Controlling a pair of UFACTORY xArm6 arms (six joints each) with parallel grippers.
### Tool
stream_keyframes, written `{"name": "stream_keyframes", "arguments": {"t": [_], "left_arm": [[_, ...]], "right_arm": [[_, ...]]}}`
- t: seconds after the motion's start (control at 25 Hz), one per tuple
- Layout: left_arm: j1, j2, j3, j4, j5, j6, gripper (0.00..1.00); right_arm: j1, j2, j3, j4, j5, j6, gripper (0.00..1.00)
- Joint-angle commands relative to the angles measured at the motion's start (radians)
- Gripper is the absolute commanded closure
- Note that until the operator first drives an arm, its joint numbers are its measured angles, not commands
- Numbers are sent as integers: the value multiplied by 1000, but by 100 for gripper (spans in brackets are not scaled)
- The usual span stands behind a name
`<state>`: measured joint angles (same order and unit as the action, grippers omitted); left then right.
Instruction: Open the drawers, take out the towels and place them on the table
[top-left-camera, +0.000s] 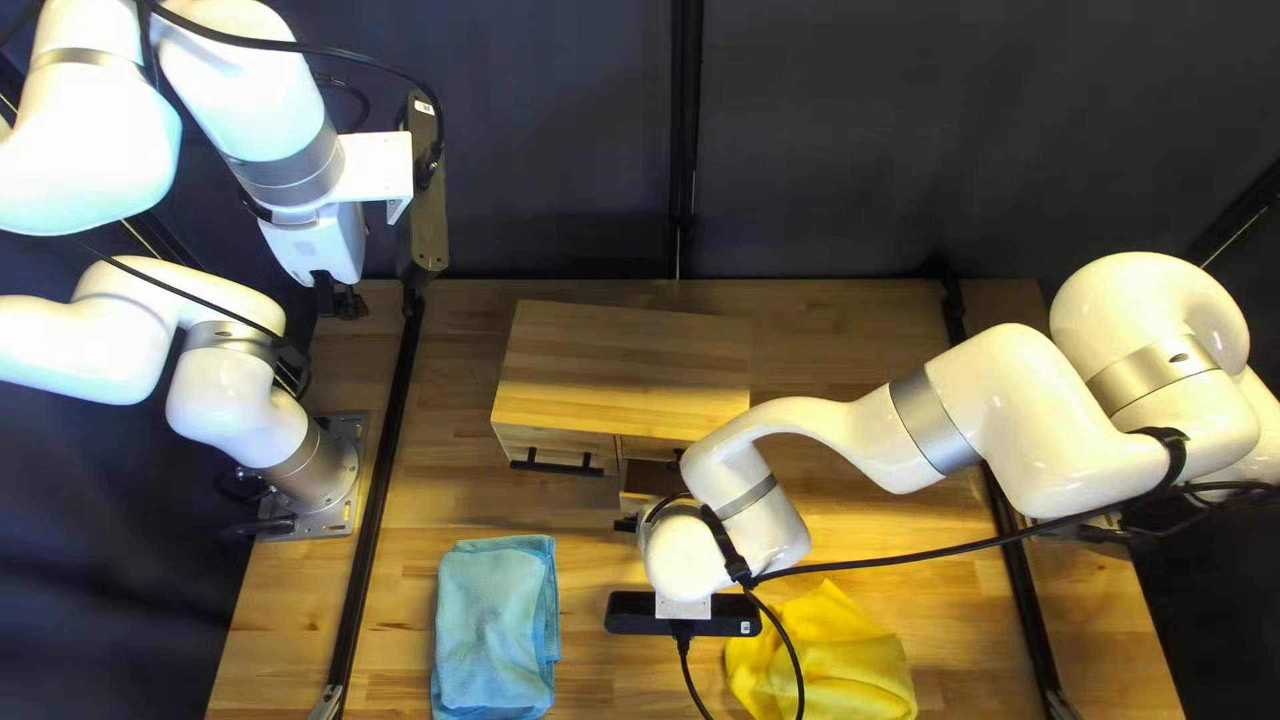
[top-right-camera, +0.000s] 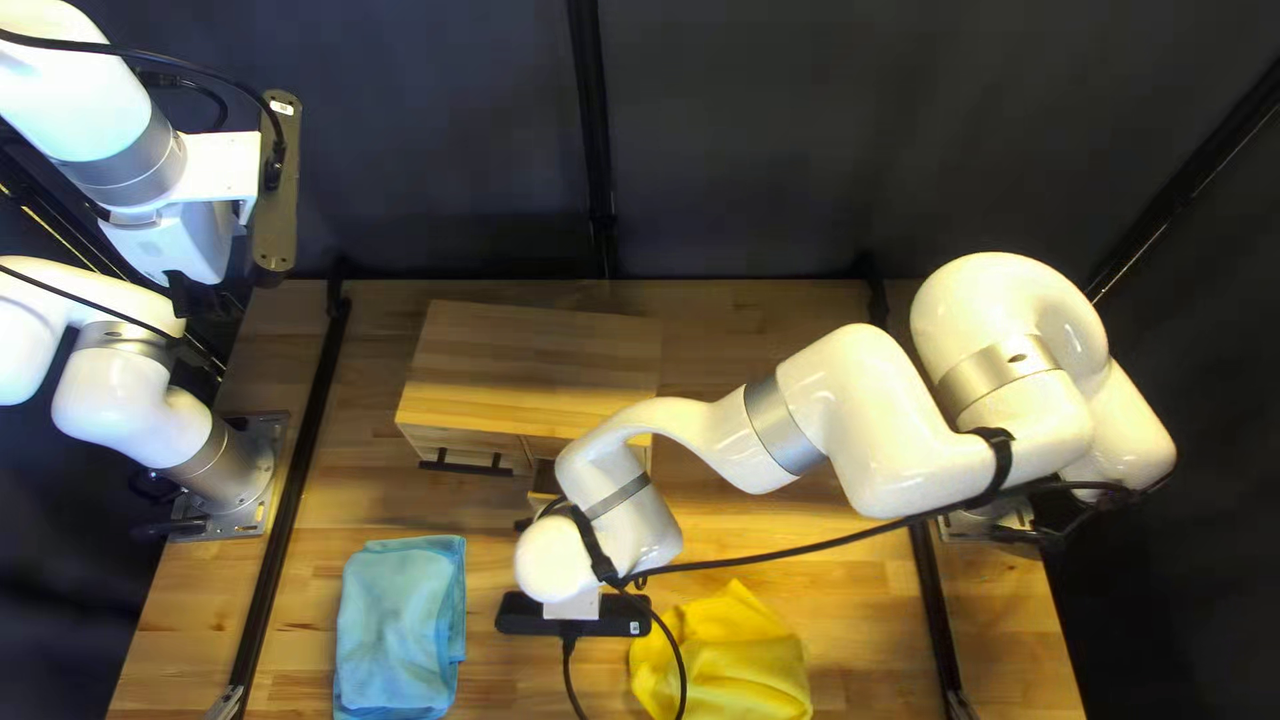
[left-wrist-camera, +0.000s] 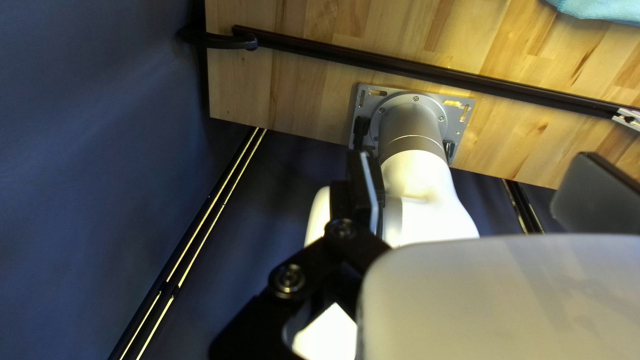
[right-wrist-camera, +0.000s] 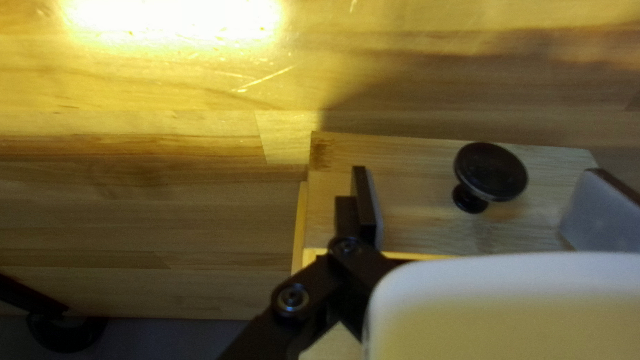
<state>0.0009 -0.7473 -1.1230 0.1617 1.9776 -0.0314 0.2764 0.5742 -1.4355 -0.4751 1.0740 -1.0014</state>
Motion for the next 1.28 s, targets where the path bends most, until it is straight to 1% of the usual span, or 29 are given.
{"name": "stream_keyframes", "arguments": {"t": [0.04,0.52,0.76,1.28], "left_arm": [[0,0,0,0,0,0,0],[0,0,0,0,0,0,0],[0,0,0,0,0,0,0],[0,0,0,0,0,0,0]], "right_arm": [[1,-7,22,-18,-8,13,0],[-34,-21,39,-88,-19,34,0],[-48,-15,42,-103,-31,40,0],[-48,-10,40,-131,-21,67,0]]}}
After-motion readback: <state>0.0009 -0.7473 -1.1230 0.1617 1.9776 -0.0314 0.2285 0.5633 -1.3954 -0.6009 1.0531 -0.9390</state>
